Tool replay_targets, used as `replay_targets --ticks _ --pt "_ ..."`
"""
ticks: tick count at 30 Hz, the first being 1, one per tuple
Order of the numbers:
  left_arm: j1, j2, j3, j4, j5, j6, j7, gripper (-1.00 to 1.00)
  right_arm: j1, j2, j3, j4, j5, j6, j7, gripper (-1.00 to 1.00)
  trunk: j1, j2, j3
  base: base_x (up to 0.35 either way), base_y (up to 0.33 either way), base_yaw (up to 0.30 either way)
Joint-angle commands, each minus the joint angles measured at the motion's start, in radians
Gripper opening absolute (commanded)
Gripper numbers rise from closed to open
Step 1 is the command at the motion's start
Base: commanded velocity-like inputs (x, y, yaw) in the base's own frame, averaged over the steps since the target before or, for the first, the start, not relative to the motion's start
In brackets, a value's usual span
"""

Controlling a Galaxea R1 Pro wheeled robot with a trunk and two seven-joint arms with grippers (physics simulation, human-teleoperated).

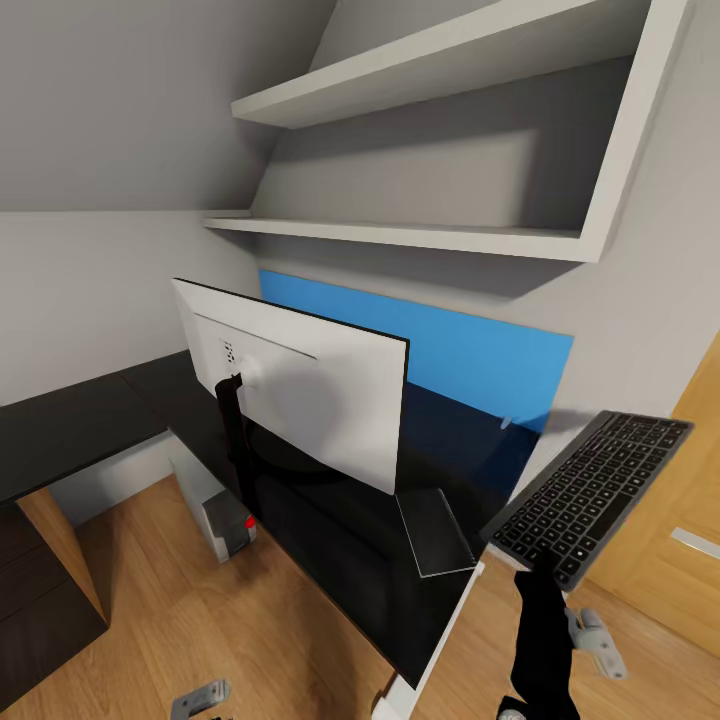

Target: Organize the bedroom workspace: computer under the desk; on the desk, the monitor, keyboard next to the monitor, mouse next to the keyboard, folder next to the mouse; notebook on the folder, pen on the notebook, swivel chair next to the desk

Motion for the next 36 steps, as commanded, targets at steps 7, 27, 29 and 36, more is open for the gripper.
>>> replay_targets --ticks 7,27,29,36 --pt "0.000 0.001 -0.004 0.040 0.008 0.003 0.007 1.00 -0.001 -0.013 -0.054 -0.024 0.017 0.059 -0.019 -1.00 0.000 -0.001 -0.001 0.000 0.000 0.000" --pt "0.000 0.002 -0.004 0.044 0.008 0.002 0.005 1.00 -0.001 -0.010 -0.034 -0.010 0.032 0.020 -0.019 -1.00 0.000 -0.001 -0.002 0.000 0.000 -0.137" --pt "0.000 0.002 -0.004 0.043 0.008 0.002 0.005 1.00 -0.001 -0.010 -0.034 -0.010 0.033 0.019 -0.019 -1.00 0.000 -0.001 -0.003 0.000 0.000 -0.201" --pt "0.000 0.002 -0.004 0.044 0.008 0.002 0.005 1.00 -0.001 -0.010 -0.031 -0.010 0.050 -0.006 -0.018 -1.00 0.000 -0.001 -0.004 0.000 0.000 -0.060"
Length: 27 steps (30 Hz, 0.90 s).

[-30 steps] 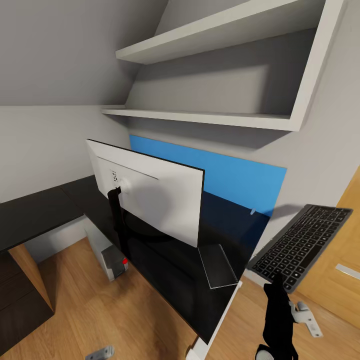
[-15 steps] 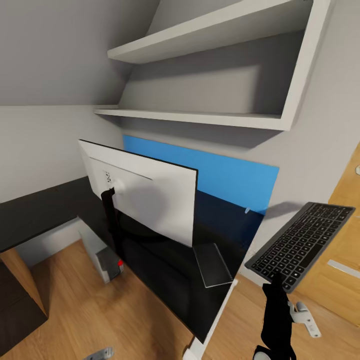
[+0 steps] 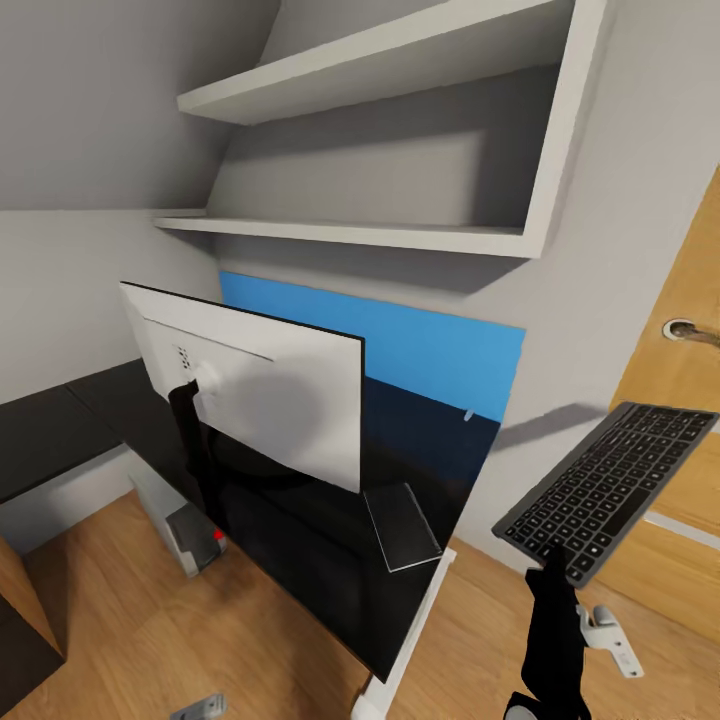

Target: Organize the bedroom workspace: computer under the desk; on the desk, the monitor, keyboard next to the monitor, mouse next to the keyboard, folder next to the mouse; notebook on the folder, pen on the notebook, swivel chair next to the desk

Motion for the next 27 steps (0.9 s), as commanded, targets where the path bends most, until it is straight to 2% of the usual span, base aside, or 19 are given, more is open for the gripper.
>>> replay_targets --ticks 1,6,7,9,16,22,27 --pt "0.000 0.001 -0.003 -0.002 0.010 0.004 0.007 1.00 0.000 -0.001 0.012 0.000 0.015 -0.010 -0.007 -1.00 0.000 -0.001 -0.001 0.000 0.000 -0.006" --pt "0.000 0.000 -0.003 -0.002 0.010 0.004 0.008 1.00 0.000 -0.002 0.021 0.001 0.028 -0.014 -0.007 -1.00 0.000 -0.001 -0.001 0.000 0.000 -0.002" --pt "0.000 -0.001 -0.003 -0.002 0.010 0.004 0.005 1.00 0.000 -0.002 0.022 0.001 0.042 -0.016 -0.009 -1.00 0.000 -0.001 -0.001 0.000 0.000 -0.194" --pt "0.000 -0.001 -0.003 -0.002 0.010 0.004 0.005 1.00 0.000 -0.002 0.022 0.001 0.042 -0.016 -0.009 -1.00 0.000 -0.001 -0.001 0.000 0.020 -0.222" --pt "0.000 0.001 -0.002 -0.002 0.010 0.004 0.004 1.00 0.000 0.000 0.022 0.001 0.044 -0.015 -0.013 -1.00 0.000 -0.001 -0.001 0.000 0.302 -0.266" --pt "0.000 0.012 -0.002 -0.002 0.011 0.004 0.004 1.00 0.000 0.000 0.022 0.001 0.044 -0.015 -0.014 -1.00 0.000 -0.001 -0.001 -0.001 0.319 -0.268" --pt "0.000 0.014 -0.002 -0.003 0.011 0.004 0.004 1.00 0.000 0.000 0.022 0.001 0.044 -0.015 -0.014 -1.00 0.000 -0.001 -0.001 -0.117 0.276 -0.268"
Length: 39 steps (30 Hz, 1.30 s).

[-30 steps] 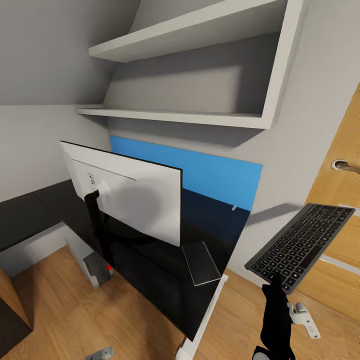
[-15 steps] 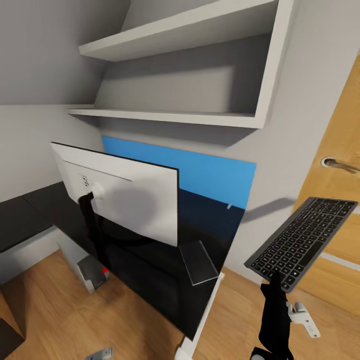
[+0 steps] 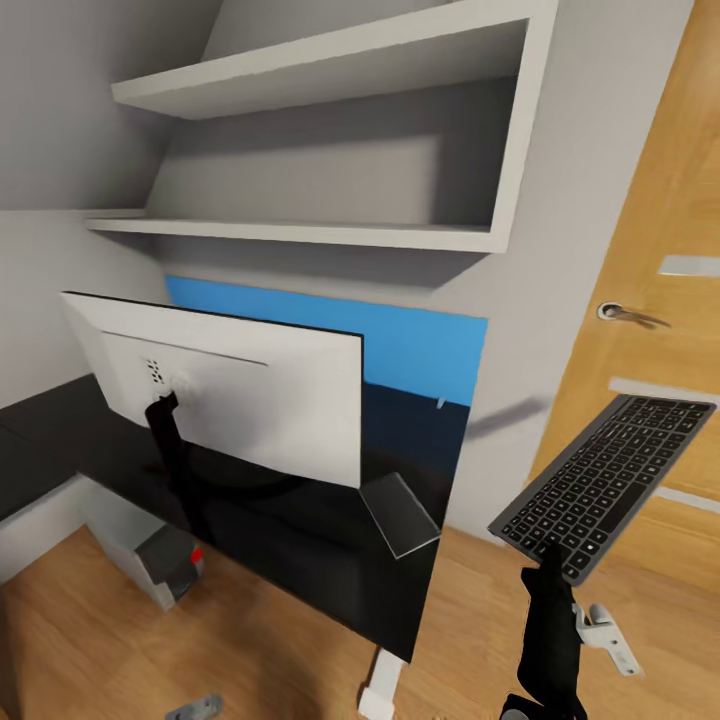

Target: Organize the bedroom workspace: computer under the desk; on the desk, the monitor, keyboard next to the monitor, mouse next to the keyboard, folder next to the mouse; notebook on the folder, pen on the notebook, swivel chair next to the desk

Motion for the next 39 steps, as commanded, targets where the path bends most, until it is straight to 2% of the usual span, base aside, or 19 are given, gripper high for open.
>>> replay_targets --ticks 1,12,17,24,33,39 --pt "0.000 0.001 -0.003 -0.002 0.010 0.004 0.007 1.00 -0.001 -0.001 0.002 -0.001 0.003 -0.002 -0.006 -1.00 0.000 -0.001 -0.001 -0.204 0.222 -0.268" --pt "0.000 0.002 -0.003 -0.002 0.009 0.004 0.006 1.00 -0.001 -0.001 0.003 -0.001 0.003 -0.002 -0.005 -1.00 0.000 -0.001 -0.001 -0.163 0.112 -0.268" --pt "0.000 0.019 -0.003 -0.002 0.010 0.005 0.007 1.00 -0.001 -0.001 0.004 -0.001 0.003 -0.001 -0.005 -1.00 0.000 -0.001 -0.001 -0.172 0.152 -0.268" --pt "0.000 0.021 -0.003 -0.002 0.010 0.005 0.007 1.00 -0.001 -0.001 0.004 -0.001 0.003 -0.001 -0.005 -1.00 0.000 -0.001 -0.001 -0.188 0.265 -0.268" --pt "0.000 0.021 -0.004 -0.001 0.010 0.005 0.007 1.00 -0.001 -0.002 0.004 -0.001 0.004 0.002 -0.004 -1.00 0.000 -0.001 -0.001 -0.031 0.314 -0.263" --pt "0.000 0.021 -0.005 -0.001 0.010 0.005 0.007 1.00 -0.001 -0.007 0.015 -0.002 0.007 0.005 -0.001 -1.00 0.000 -0.001 -0.001 -0.001 0.294 -0.088"
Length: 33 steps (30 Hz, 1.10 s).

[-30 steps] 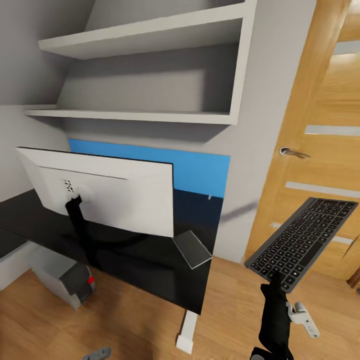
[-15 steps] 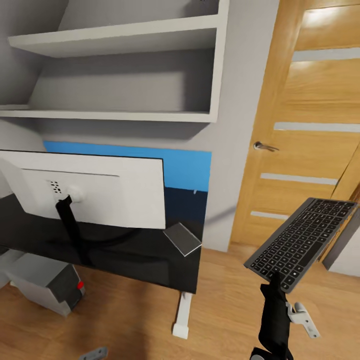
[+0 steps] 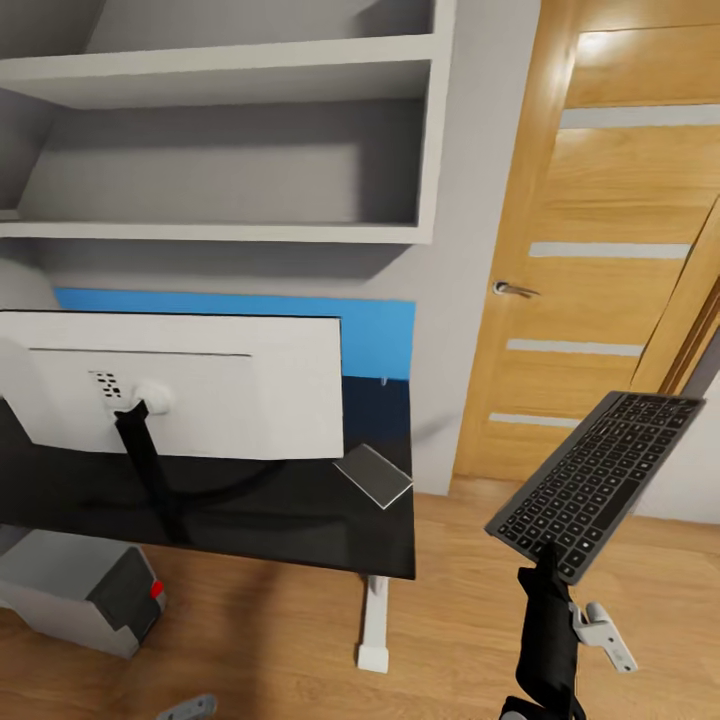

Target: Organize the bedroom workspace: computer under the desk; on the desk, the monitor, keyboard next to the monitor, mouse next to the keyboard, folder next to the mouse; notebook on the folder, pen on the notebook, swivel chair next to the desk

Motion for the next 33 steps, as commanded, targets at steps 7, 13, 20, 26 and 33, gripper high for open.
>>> replay_targets --ticks 7,13,20,26,33 --pt "0.000 0.000 -0.003 -0.002 0.010 0.004 0.007 1.00 0.000 -0.002 0.035 -0.001 0.003 -0.003 0.010 -1.00 0.000 -0.001 -0.001 -0.037 0.170 -0.007" --pt "0.000 -0.001 -0.004 -0.002 0.009 0.003 0.007 1.00 0.000 -0.015 0.041 -0.001 0.003 -0.005 0.047 -1.00 0.000 -0.001 -0.001 -0.005 0.003 0.000" --pt "0.000 -0.004 -0.006 0.003 0.010 0.002 0.007 1.00 0.000 -0.008 0.064 -0.001 -0.005 0.042 0.048 -1.00 0.000 -0.001 -0.001 -0.060 0.000 0.000" --pt "0.000 -0.005 -0.007 0.003 0.010 0.002 0.007 1.00 0.000 -0.008 0.062 -0.008 -0.006 0.188 0.049 -1.00 0.000 -0.001 -0.001 -0.320 0.000 0.000" --pt "0.000 -0.006 -0.007 0.003 0.010 0.002 0.008 1.00 -0.006 -0.009 0.060 -0.018 -0.007 0.227 0.051 -1.00 0.000 -0.001 -0.001 -0.334 0.000 0.000"
